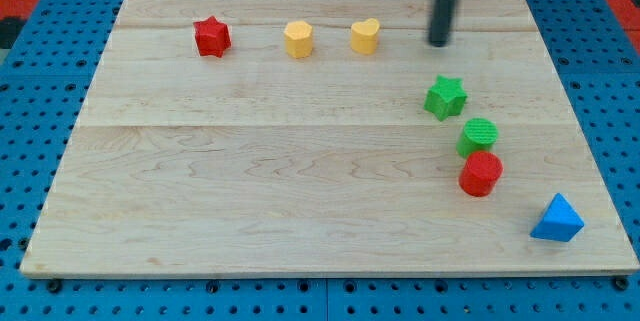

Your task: Move the green star below the hexagon

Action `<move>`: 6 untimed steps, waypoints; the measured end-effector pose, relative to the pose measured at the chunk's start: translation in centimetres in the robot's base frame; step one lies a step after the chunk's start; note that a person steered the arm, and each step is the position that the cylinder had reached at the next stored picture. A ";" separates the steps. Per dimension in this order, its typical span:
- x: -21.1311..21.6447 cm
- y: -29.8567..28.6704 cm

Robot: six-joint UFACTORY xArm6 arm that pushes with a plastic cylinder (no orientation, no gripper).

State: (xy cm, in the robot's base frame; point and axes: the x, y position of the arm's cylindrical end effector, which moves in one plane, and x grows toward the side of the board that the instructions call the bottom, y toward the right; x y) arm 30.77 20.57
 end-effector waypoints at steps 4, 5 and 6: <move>10.5 -7.4; 9.5 -13.5; 10.5 -9.1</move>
